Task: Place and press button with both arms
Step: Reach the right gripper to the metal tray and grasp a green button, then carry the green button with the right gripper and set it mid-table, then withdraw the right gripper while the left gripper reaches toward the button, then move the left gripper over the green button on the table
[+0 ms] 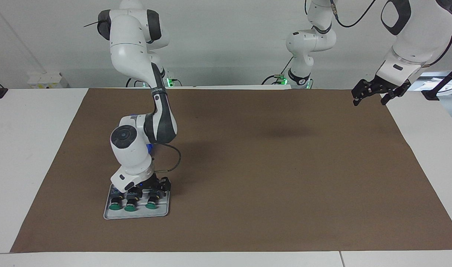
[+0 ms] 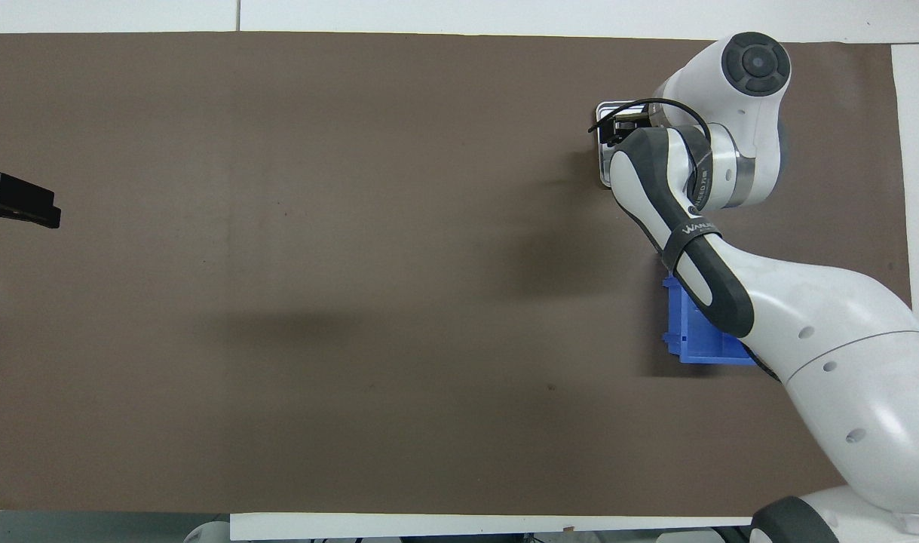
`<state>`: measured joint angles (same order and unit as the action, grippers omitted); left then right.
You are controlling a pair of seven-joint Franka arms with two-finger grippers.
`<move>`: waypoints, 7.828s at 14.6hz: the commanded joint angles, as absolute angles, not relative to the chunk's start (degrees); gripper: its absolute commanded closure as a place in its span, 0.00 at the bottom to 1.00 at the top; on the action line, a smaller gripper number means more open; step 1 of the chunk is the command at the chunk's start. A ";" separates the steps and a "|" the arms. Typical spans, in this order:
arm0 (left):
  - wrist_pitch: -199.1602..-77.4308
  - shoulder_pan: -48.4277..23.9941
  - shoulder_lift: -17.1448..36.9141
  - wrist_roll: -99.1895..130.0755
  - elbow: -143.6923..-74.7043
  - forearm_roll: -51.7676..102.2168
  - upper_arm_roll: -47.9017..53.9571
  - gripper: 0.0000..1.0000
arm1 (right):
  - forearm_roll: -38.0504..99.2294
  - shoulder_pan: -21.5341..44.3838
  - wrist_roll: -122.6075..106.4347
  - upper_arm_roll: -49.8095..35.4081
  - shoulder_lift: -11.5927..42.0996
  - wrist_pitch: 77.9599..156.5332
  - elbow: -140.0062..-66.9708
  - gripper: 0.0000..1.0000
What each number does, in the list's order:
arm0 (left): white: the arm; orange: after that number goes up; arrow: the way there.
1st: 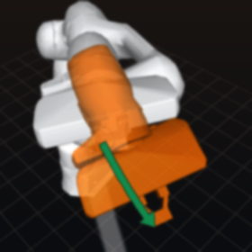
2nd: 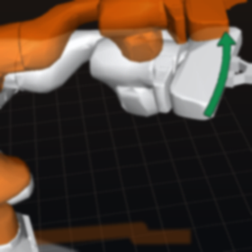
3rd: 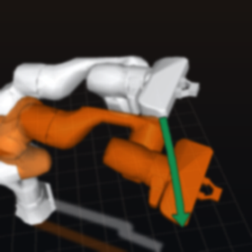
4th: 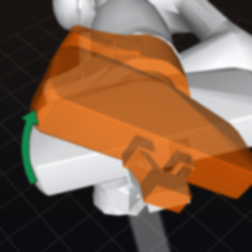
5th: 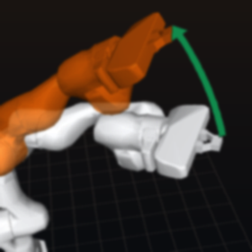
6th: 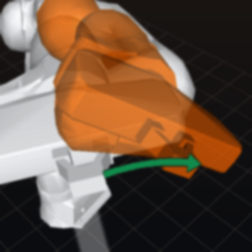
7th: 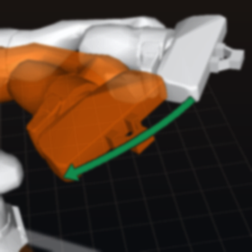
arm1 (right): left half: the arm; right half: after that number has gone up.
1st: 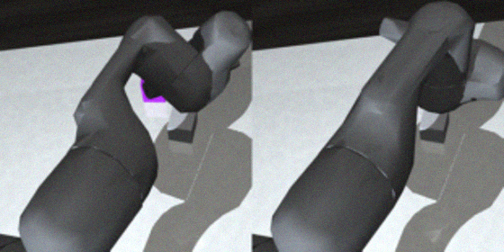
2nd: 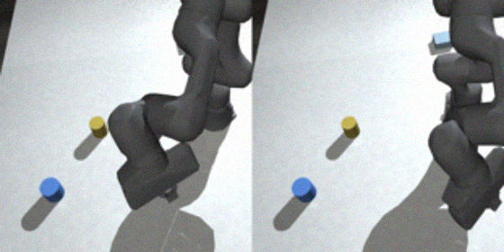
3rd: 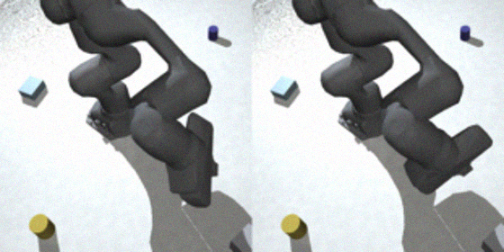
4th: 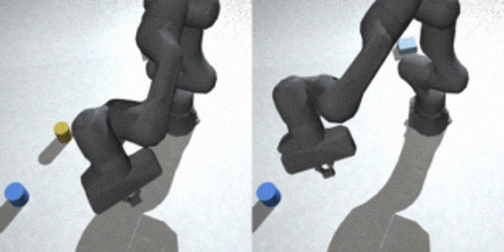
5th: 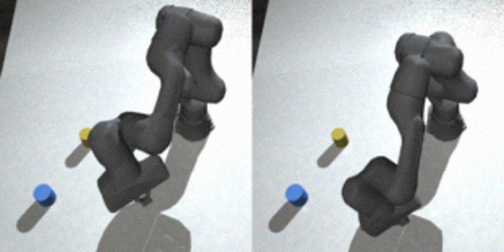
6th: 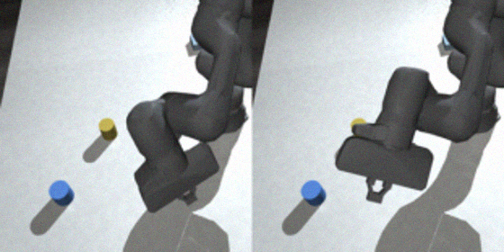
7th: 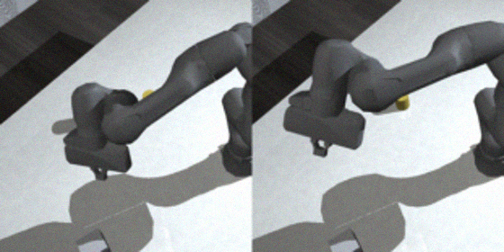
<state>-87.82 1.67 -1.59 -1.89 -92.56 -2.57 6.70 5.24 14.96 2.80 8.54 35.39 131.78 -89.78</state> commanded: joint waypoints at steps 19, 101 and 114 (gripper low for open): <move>-87.62 1.58 -2.81 -1.76 -93.52 -2.29 6.33 0.00 | 5.89 30.65 46.71 8.26 25.67 110.57 -88.77 1.00; -118.74 -36.73 24.95 119.09 -93.25 3.33 6.24 0.03 | -1.67 -5.98 -2.55 0.70 -2.46 84.81 -94.39 0.01; -124.28 -38.67 30.76 126.21 -92.99 3.69 6.42 0.04 | -1.58 -6.06 -2.55 0.70 -2.37 84.81 -94.39 0.01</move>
<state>-123.09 -37.41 29.54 124.36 -93.92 3.70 7.13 -1.65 -5.62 -1.50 1.03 -1.22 85.16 -93.19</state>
